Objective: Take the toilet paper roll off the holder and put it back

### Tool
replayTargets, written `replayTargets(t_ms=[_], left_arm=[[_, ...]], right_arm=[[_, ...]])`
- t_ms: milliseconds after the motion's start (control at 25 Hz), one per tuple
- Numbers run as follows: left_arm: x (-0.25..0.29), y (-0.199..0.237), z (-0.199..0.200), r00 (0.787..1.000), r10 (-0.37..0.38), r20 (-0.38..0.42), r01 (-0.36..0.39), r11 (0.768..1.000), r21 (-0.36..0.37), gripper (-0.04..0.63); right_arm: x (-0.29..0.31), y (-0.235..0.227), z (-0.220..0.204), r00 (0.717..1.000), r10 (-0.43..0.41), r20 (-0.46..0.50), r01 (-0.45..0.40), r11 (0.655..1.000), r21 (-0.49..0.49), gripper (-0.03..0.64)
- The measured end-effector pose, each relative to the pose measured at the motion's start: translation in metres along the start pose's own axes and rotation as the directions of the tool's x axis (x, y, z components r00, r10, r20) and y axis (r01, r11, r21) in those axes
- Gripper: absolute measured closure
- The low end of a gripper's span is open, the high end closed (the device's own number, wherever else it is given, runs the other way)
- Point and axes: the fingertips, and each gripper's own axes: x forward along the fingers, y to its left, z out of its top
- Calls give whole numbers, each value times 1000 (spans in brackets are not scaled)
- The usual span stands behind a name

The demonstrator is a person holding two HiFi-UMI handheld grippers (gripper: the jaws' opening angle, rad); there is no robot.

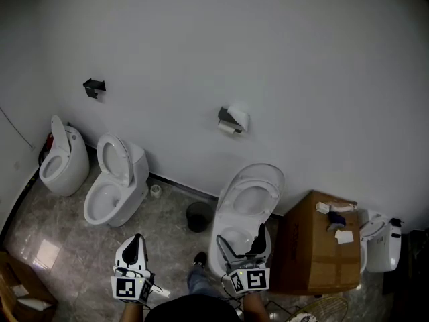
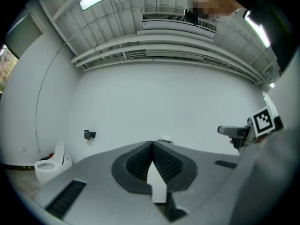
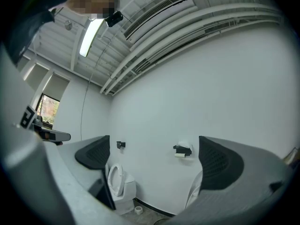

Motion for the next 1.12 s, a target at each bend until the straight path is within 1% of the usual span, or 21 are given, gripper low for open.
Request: replayTargets(t_ms=[80, 200, 280, 400, 440, 560, 680, 800, 840, 920, 1000, 1080, 1120], left_arm=[[16, 7, 0, 1000, -1, 25, 1, 1000, 16, 592], [45, 4, 12, 999, -18, -28, 18, 1000, -25, 592], [61, 8, 9, 1000, -20, -22, 20, 1000, -24, 592], [88, 9, 16, 999, -22, -43, 20, 999, -31, 592], [97, 12, 16, 999, -16, -38, 15, 1000, -25, 592], [120, 29, 3, 1000, 7, 15, -7, 1000, 15, 592], [149, 34, 3, 1000, 12, -15, -12, 1000, 0, 592], [181, 34, 7, 1000, 7, -26, -7, 1000, -23, 592], [190, 35, 6, 1000, 7, -22, -8, 1000, -22, 592], [208, 42, 3, 1000, 14, 13, -14, 1000, -5, 592], [226, 44, 0, 1000, 10, 22, -10, 1000, -4, 592], [243, 41, -5, 1000, -2, 0, 2, 1000, -20, 592], [252, 36, -5, 1000, -15, -24, 14, 999, -31, 592]], right_arm=[[15, -4, -1, 1000, -6, 7, 6, 1000, -2, 46], [40, -12, -1, 1000, -14, 17, 14, 1000, -1, 46], [57, -18, -2, 1000, -17, 20, 17, 1000, 1, 46], [82, -27, -7, 1000, -20, 14, 20, 1000, 3, 46], [91, -30, -8, 1000, -20, 12, 20, 1000, 3, 46], [120, -40, -14, 1000, -20, 8, 20, 1000, 2, 46], [149, -52, -21, 1000, -24, -2, 24, 1000, 1, 46], [176, -64, -24, 1000, -29, -7, 29, 1000, -4, 46], [184, -68, -26, 999, -30, -9, 30, 1000, -5, 46], [199, -75, -30, 999, -34, -17, 34, 999, -8, 46], [211, -82, -32, 999, -40, -21, 40, 999, -12, 47], [221, -91, -35, 998, -50, -27, 50, 999, -16, 46], [226, -96, -36, 998, -57, -30, 56, 998, -18, 46]])
